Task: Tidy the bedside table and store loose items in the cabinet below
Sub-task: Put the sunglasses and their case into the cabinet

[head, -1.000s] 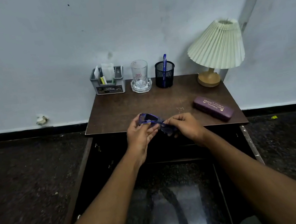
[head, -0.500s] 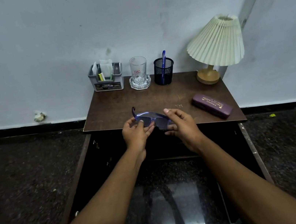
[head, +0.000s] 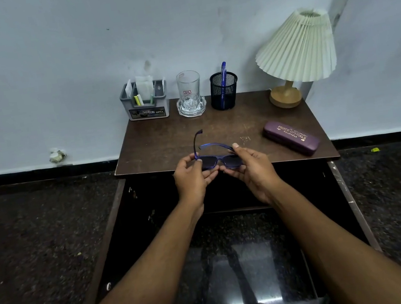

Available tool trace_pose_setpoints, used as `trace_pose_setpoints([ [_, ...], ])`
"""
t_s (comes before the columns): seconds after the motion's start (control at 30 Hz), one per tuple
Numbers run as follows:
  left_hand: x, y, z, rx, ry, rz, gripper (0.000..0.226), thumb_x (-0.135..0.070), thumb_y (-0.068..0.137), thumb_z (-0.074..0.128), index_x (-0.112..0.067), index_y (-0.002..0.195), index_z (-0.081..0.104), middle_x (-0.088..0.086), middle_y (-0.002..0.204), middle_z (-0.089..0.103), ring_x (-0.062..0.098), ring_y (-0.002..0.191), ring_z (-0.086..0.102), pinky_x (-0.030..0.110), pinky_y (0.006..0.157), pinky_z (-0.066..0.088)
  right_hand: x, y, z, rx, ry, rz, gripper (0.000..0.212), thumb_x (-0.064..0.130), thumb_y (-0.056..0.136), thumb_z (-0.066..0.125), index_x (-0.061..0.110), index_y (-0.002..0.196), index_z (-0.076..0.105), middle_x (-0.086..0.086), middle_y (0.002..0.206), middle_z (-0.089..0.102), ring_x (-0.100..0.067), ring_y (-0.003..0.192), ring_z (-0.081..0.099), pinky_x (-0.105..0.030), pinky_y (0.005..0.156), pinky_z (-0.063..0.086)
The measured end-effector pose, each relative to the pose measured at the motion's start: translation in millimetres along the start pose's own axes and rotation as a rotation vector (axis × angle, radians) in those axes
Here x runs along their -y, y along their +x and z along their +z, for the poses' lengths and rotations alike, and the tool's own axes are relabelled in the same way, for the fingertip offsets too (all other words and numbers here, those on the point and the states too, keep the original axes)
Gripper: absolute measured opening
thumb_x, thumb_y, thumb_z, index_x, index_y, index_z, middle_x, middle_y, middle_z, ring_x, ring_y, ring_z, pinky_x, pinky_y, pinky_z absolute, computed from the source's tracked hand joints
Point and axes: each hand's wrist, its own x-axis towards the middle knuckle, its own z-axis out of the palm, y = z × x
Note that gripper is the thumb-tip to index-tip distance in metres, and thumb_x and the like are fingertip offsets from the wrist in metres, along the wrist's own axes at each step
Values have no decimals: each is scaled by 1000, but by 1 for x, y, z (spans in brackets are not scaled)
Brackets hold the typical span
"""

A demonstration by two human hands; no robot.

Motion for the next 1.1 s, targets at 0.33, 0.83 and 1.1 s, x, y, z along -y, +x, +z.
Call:
trace_pose_setpoints([
  [0.33, -3, 1, -2, 3, 0, -32, 20, -18, 106, 40, -10, 108, 58, 28, 102, 72, 40, 83, 75, 39, 71, 63, -4, 5, 1, -95, -42, -16, 23, 15, 95, 70, -5, 106, 67, -29, 104, 73, -34, 82, 74, -36, 81, 63],
  [0.83, 1, 1, 0, 19, 45, 12, 22, -5, 98, 59, -1, 119, 55, 26, 104, 72, 29, 76, 74, 31, 65, 63, 36, -12, 29, -90, -605, -714, 28, 39, 91, 73, 26, 116, 68, 8, 107, 71, -9, 91, 66, -29, 75, 54],
  [1.1, 4, -1, -3, 57, 74, 45, 22, -5, 97, 59, -1, 118, 56, 22, 98, 72, 23, 72, 72, 31, 66, 62, 33, -10, 41, 30, -674, -827, 16, 25, 93, 73, 19, 108, 76, 6, 103, 73, -11, 81, 69, -24, 71, 55],
])
